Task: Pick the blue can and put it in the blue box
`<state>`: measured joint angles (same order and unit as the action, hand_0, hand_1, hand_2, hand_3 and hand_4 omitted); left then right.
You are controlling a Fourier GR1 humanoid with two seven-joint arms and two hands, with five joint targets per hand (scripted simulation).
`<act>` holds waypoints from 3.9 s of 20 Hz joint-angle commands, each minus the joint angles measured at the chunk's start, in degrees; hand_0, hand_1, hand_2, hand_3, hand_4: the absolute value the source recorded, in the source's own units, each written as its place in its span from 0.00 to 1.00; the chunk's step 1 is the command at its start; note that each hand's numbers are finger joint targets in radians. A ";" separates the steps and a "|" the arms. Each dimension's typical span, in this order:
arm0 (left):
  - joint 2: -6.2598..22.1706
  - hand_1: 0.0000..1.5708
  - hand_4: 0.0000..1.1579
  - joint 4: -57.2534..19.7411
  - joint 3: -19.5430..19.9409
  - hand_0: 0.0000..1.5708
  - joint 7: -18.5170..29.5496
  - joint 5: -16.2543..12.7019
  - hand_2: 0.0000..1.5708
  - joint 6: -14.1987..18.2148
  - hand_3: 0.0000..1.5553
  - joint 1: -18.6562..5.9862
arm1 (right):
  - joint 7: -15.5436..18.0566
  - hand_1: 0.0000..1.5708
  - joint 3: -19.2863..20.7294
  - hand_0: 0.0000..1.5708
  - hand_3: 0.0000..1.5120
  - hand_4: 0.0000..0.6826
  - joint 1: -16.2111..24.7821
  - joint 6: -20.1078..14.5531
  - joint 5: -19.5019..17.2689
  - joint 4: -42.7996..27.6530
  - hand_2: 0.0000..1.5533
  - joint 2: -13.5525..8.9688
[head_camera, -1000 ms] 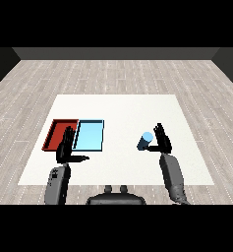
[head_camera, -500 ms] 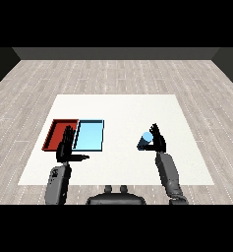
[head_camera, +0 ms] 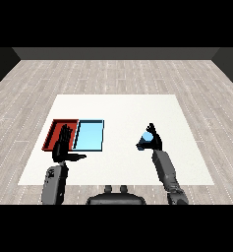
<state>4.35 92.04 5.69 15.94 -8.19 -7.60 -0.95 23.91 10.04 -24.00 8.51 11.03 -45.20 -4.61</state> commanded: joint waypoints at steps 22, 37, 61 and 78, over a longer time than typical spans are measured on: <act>-0.42 0.00 0.00 -1.34 -3.20 0.00 0.81 3.58 0.00 -0.21 0.00 -0.19 | -11.34 0.95 -9.53 0.95 0.96 0.93 0.83 -13.71 -6.48 -23.63 0.96 2.70; -4.32 0.00 0.00 -3.60 -9.28 0.00 -5.88 -0.44 0.00 1.23 0.00 -3.93 | -11.14 0.94 -19.35 0.94 0.95 0.94 1.39 -19.57 -6.27 -28.09 0.94 4.60; -4.35 0.00 0.00 -18.38 -28.00 0.00 -5.73 -4.40 0.00 19.02 0.00 -16.12 | -8.74 0.91 -25.68 0.91 0.94 0.92 -4.02 -20.35 -3.44 -24.96 0.94 4.61; -4.35 0.00 0.00 -23.50 -28.67 0.00 -4.39 -8.14 0.00 17.95 0.00 -21.02 | -11.75 0.91 -33.12 0.91 0.94 0.91 0.14 -25.08 -5.64 -32.46 0.94 4.61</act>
<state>0.00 68.33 -24.61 13.32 -16.12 12.10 -19.93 11.84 -19.96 -25.55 -14.48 5.27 -76.56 -0.01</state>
